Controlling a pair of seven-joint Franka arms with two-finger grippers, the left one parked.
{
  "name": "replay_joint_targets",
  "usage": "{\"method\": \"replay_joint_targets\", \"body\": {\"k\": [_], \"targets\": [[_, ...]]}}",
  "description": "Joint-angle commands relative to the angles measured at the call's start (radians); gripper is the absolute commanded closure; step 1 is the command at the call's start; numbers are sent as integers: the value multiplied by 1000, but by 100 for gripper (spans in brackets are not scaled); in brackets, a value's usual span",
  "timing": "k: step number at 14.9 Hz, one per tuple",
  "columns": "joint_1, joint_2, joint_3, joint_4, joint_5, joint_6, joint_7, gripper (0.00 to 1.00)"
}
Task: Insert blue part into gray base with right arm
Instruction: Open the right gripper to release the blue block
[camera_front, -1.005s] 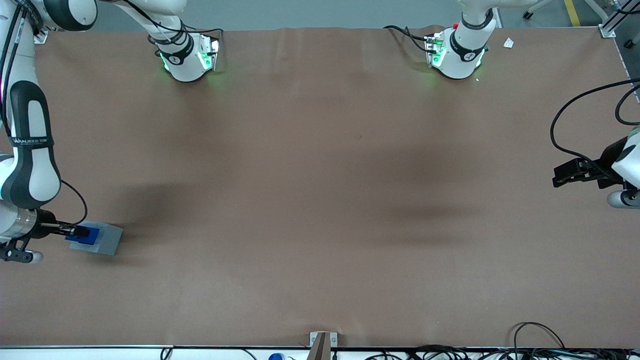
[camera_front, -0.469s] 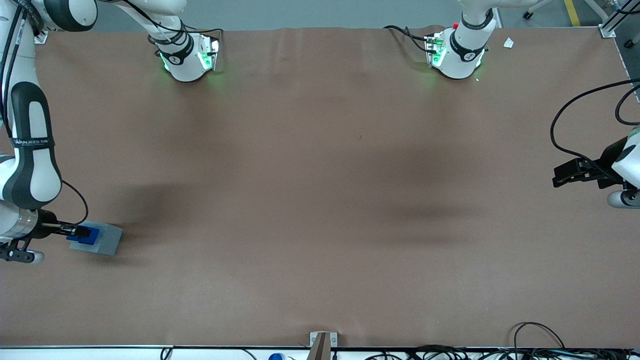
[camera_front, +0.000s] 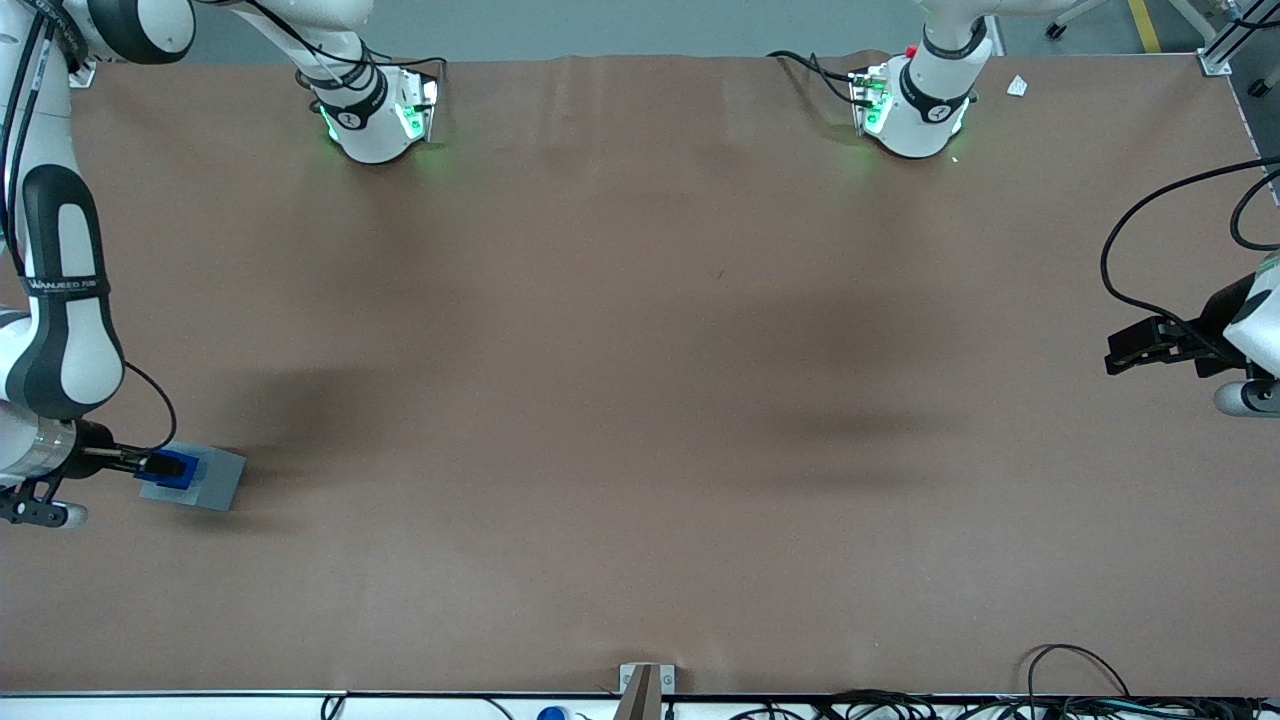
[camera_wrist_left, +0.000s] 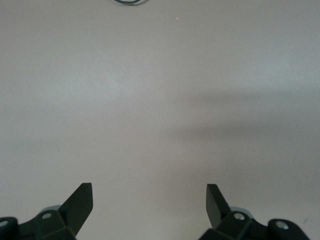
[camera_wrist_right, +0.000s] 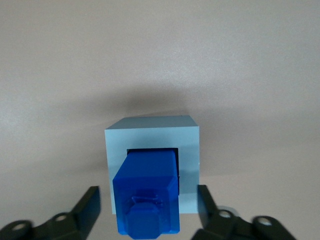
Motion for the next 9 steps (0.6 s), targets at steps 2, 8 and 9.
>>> {"method": "replay_joint_targets", "body": {"k": [2, 8, 9], "targets": [[-8, 9, 12, 20, 13, -2, 12, 0], [31, -115, 17, 12, 10, -170, 10, 0], [44, -155, 17, 15, 7, -207, 10, 0]]}}
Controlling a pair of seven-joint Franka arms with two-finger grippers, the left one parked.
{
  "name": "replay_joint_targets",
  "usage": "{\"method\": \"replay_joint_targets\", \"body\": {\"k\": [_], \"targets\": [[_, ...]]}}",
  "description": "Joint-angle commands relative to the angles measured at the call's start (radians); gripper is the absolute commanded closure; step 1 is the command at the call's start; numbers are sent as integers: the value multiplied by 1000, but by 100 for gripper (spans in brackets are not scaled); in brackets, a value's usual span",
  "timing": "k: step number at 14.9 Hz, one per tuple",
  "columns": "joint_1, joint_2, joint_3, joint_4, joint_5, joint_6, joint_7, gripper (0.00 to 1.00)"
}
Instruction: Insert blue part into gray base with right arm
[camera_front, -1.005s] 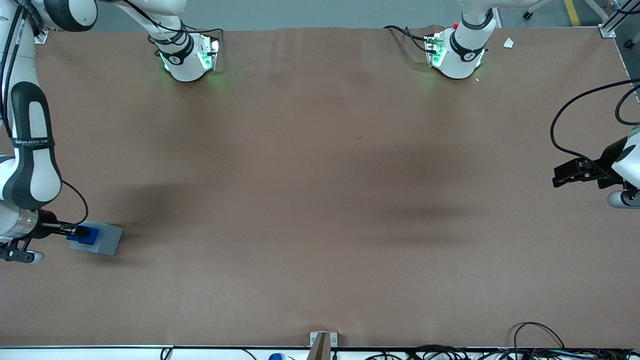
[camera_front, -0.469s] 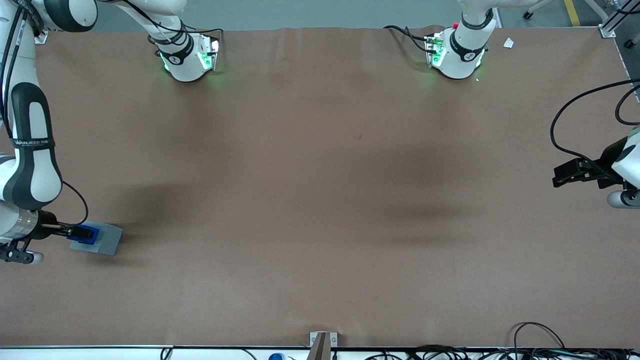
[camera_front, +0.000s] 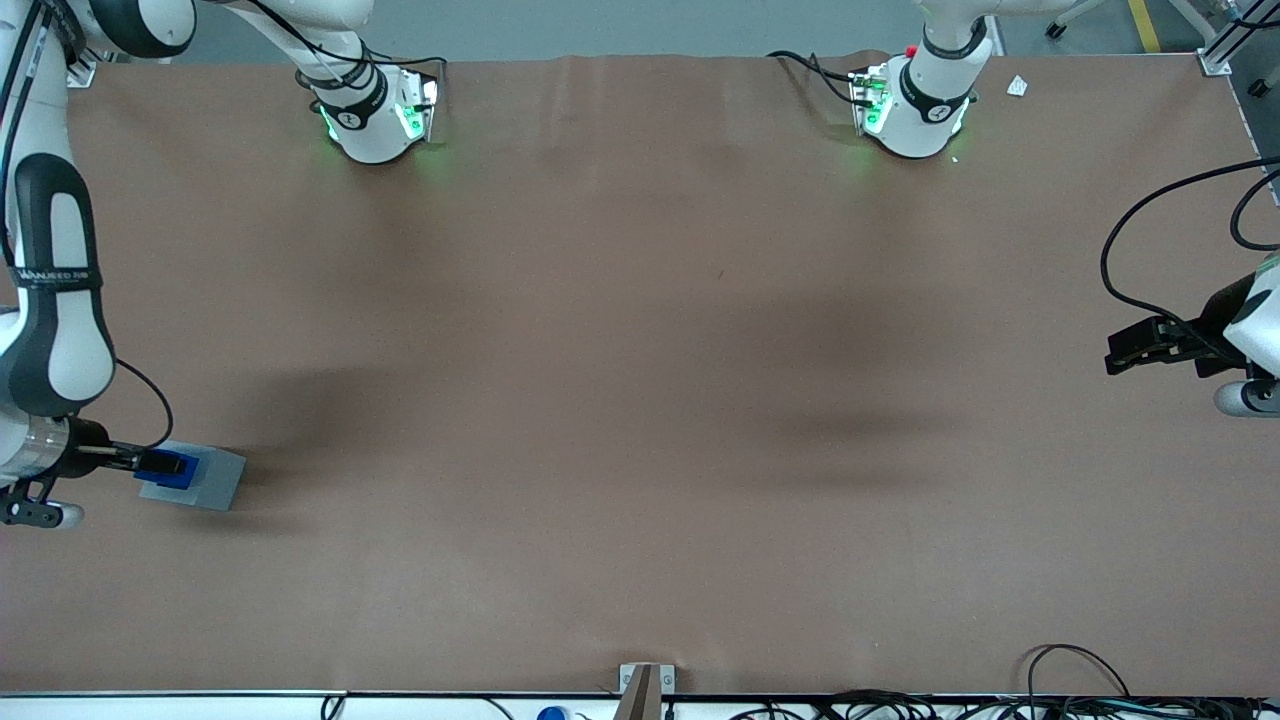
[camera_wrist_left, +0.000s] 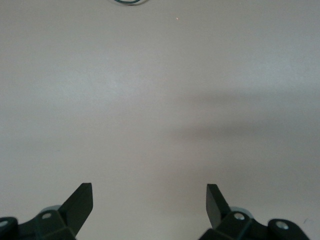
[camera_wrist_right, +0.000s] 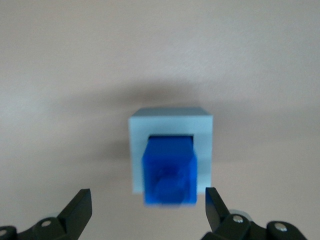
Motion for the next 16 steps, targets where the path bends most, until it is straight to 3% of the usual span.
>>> {"method": "replay_joint_targets", "body": {"k": [1, 5, 10, 16], "targets": [[41, -140, 1, -23, 0, -106, 12, 0], [94, -292, 0, -20, -10, -213, 27, 0], [197, -494, 4, -20, -76, -330, 151, 0], [217, -684, 7, -151, -93, -430, 164, 0]]}}
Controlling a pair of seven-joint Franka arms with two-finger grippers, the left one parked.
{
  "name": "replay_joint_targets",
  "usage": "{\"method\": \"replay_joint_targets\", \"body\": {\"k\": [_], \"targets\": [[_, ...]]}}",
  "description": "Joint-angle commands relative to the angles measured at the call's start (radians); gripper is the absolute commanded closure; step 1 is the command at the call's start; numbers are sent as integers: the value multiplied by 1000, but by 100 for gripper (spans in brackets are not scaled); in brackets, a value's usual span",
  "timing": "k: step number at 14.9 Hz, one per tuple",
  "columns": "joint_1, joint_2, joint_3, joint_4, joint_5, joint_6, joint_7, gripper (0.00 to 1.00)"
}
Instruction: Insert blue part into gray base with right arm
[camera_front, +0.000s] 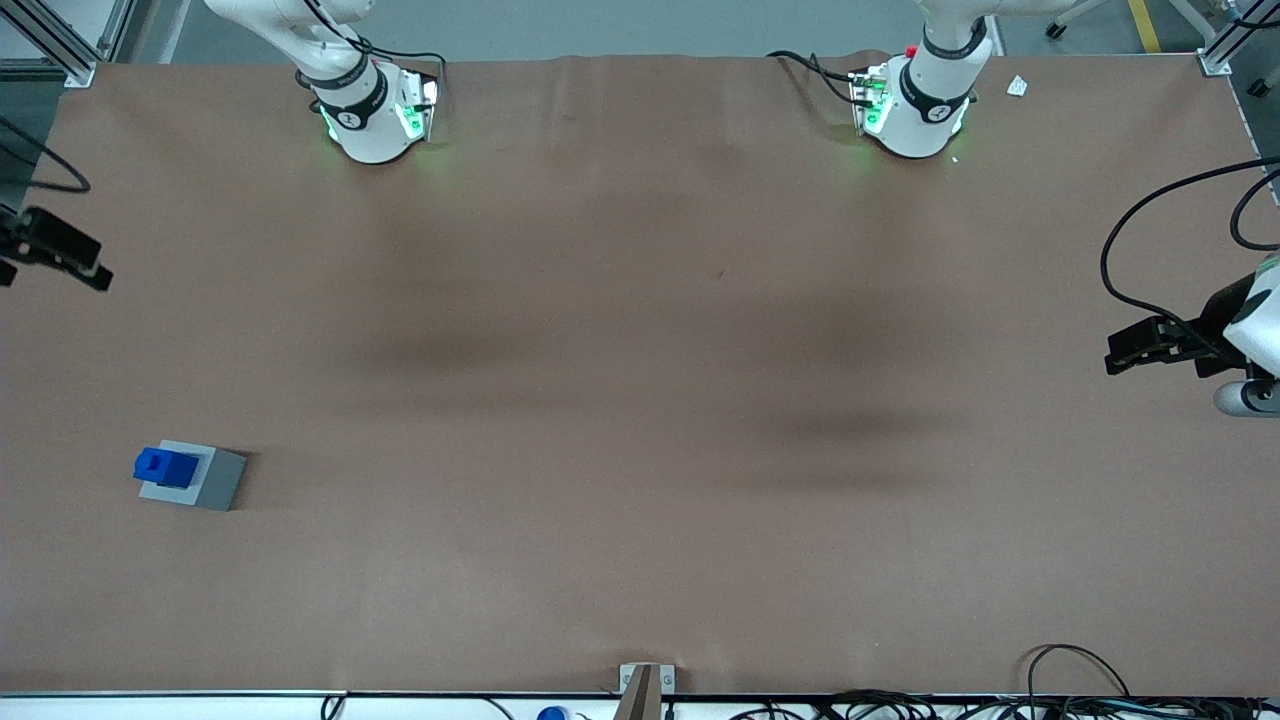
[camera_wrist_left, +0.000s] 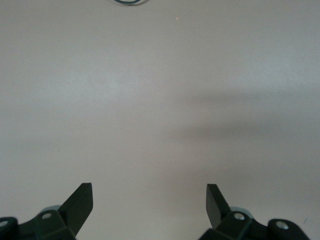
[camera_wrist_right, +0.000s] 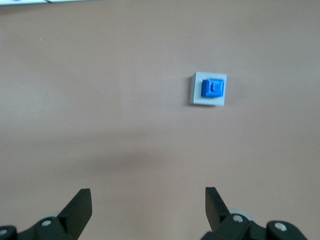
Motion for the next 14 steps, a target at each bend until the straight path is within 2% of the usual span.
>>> {"method": "replay_joint_targets", "body": {"k": [1, 5, 14], "targets": [[7, -130, 4, -176, -21, 38, 19, 0], [35, -227, 9, -332, -21, 137, 21, 0], [23, -220, 2, -277, -21, 92, 21, 0]]}}
